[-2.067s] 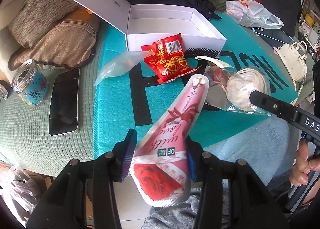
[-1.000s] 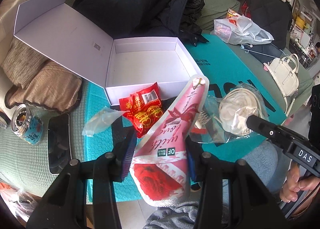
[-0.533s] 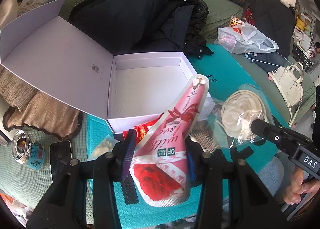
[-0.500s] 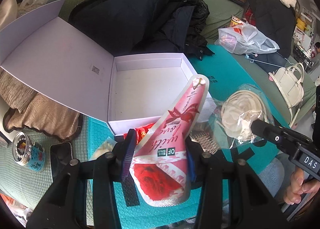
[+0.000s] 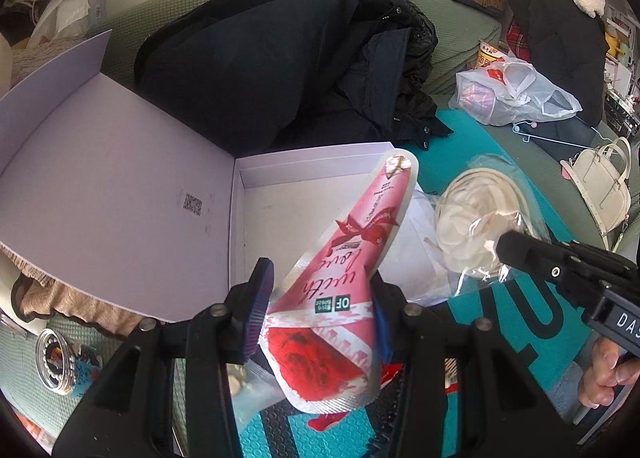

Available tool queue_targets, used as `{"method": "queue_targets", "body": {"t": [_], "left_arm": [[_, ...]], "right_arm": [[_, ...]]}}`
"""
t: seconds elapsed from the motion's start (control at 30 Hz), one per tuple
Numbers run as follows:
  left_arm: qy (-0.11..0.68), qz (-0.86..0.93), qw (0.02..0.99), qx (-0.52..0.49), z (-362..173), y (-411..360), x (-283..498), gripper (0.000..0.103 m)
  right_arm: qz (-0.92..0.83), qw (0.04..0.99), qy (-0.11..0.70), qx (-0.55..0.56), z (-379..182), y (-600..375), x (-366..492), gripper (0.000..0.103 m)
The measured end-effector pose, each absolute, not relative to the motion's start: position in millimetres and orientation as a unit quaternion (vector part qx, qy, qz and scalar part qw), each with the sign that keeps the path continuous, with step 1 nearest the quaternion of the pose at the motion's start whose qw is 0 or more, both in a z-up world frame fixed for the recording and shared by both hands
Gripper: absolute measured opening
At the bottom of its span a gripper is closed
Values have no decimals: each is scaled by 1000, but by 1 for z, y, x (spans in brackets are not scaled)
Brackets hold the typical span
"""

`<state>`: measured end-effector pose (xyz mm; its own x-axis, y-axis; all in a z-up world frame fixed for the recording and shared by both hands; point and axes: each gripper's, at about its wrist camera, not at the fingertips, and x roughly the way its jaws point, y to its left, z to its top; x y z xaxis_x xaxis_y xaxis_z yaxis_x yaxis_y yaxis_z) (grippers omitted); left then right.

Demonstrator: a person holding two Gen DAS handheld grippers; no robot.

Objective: Organize objects
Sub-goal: 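Lift the pink pouch with the left tool while the right tool carries the flower bag to the box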

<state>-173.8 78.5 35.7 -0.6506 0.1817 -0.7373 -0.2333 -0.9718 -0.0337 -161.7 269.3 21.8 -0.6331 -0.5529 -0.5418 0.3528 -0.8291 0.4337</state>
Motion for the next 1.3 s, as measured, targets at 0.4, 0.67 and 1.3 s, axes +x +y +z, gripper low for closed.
{"method": "queue_targets", "body": {"t": [0.4,0.67,1.3], "left_arm": [[42,911,111,-395,48,85,-242,42],[41,913,100,-394,55,78,-287,42],[51,894,68,-440,-1,78,-352,42]], "right_arm": [[-906,246,-124,321,50,256,-221,8],[-915,232,-119,309,61,251,-256,8],[-888,249,-107,372,0,240,-319,8]]}}
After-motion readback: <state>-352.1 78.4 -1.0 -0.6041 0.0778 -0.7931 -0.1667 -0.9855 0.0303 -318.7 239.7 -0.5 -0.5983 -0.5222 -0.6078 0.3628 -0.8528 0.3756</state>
